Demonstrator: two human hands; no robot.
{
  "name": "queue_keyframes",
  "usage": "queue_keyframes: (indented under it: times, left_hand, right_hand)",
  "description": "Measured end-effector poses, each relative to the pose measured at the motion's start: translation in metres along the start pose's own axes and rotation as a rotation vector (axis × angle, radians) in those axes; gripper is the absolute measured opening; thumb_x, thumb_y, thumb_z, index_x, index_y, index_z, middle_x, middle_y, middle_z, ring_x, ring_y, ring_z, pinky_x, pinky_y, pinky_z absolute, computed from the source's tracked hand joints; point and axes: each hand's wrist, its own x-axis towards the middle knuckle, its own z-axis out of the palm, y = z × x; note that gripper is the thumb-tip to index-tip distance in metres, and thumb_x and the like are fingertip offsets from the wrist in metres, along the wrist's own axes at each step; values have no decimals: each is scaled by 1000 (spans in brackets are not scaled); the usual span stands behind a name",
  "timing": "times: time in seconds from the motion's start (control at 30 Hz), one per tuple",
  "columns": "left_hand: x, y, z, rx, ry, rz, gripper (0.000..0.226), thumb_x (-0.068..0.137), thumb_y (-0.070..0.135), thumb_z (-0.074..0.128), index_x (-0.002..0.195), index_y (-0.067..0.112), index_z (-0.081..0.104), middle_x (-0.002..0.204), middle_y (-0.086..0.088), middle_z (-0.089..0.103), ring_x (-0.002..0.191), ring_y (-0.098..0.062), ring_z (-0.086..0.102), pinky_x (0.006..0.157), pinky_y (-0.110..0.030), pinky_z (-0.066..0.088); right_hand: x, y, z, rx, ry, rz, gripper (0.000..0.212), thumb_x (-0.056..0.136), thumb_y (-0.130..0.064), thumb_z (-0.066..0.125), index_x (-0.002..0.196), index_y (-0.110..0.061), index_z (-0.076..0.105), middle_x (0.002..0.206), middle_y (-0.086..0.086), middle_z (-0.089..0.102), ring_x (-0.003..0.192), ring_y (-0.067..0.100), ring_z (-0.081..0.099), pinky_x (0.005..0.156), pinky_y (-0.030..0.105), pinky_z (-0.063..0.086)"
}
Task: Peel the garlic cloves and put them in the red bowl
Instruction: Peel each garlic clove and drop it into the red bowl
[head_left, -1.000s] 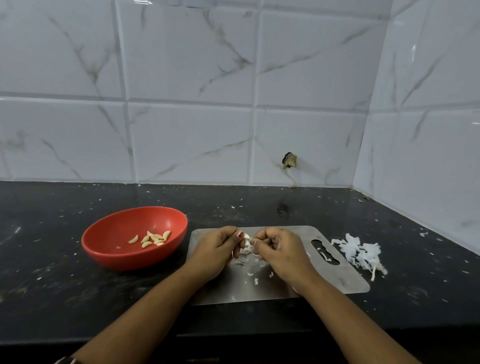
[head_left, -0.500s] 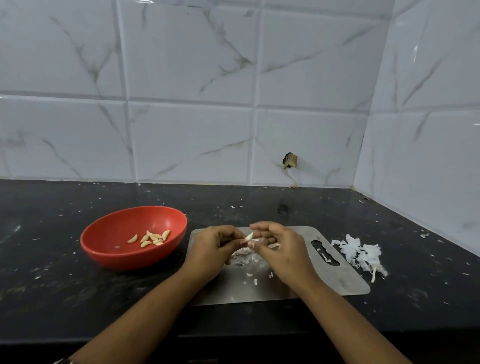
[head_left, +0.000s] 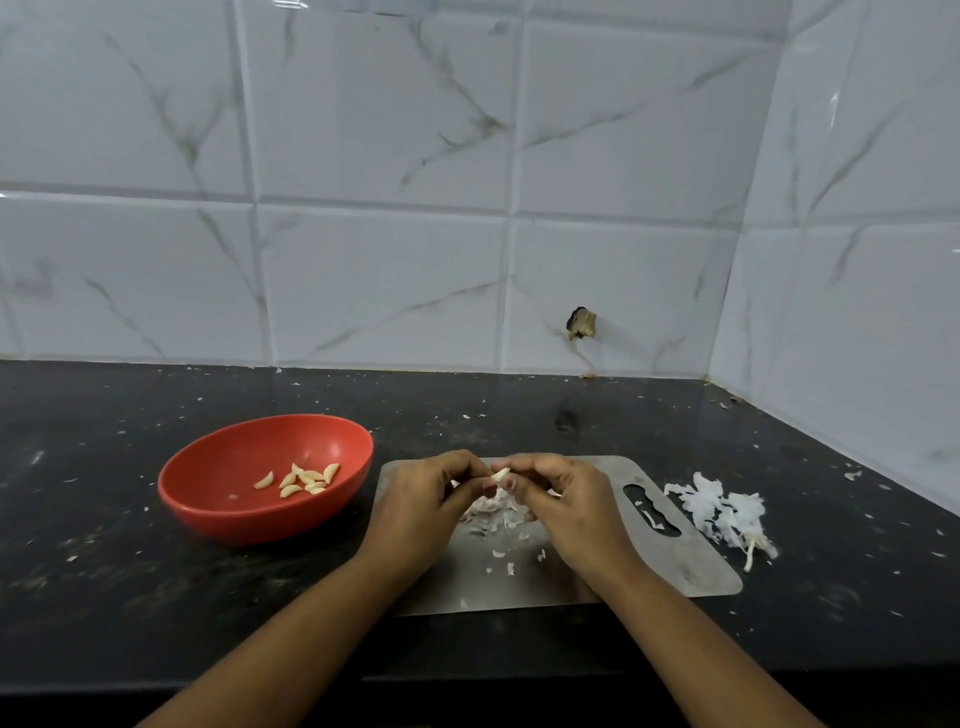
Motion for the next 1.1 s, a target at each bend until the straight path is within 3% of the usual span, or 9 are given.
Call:
queue_keyframes:
  times: [0.17, 0.27, 0.4, 0.63, 0.93, 1.1]
  left_hand:
    - [0, 2, 0, 40, 17, 2, 12, 86, 18, 70, 77, 27, 68, 64, 27, 61, 60, 5, 56, 58, -10, 37]
    - [-1, 1, 0, -1, 97, -10, 10, 78, 19, 77, 72, 24, 71, 64, 17, 67, 58, 0, 60, 55, -9, 40]
    - [0, 0, 0, -38, 159, -47, 14, 75, 20, 80, 68, 26, 69, 65, 14, 68, 53, -3, 58, 52, -13, 42]
    - [0, 0, 0, -32, 197, -8, 17, 75, 19, 80, 70, 31, 68, 67, 15, 68, 52, -5, 56, 51, -14, 41]
    - [3, -5, 0, 100, 91, 76, 9, 88, 20, 67, 81, 22, 62, 72, 12, 61, 62, -10, 54, 56, -19, 41]
    - [2, -4, 2, 192, 21, 160, 17, 91, 10, 59, 83, 24, 54, 72, 19, 51, 69, 4, 49, 60, -10, 32]
  right_hand:
    - [1, 3, 1, -50, 25, -10, 14, 85, -7, 71, 92, -18, 76, 84, -6, 75, 78, 2, 68, 63, 15, 50]
    - [0, 2, 1, -23, 10, 0, 14, 87, -5, 69, 91, -17, 76, 84, -4, 75, 75, 4, 68, 58, 16, 50]
    - [0, 0, 2, 45, 4, 52, 18, 87, -4, 69, 87, -22, 74, 79, -4, 74, 68, 7, 67, 58, 20, 52]
    - [1, -2, 2, 215, -39, 173, 11, 90, -5, 64, 87, -10, 74, 65, 0, 68, 61, 9, 60, 60, 20, 52]
    - [5, 0, 3, 305, -68, 271, 10, 91, -3, 61, 86, -5, 69, 75, 8, 73, 58, 5, 58, 56, 17, 50]
    - [6, 2, 4, 286, -87, 305, 10, 92, -4, 62, 97, -6, 70, 77, 8, 73, 59, 7, 58, 58, 18, 50]
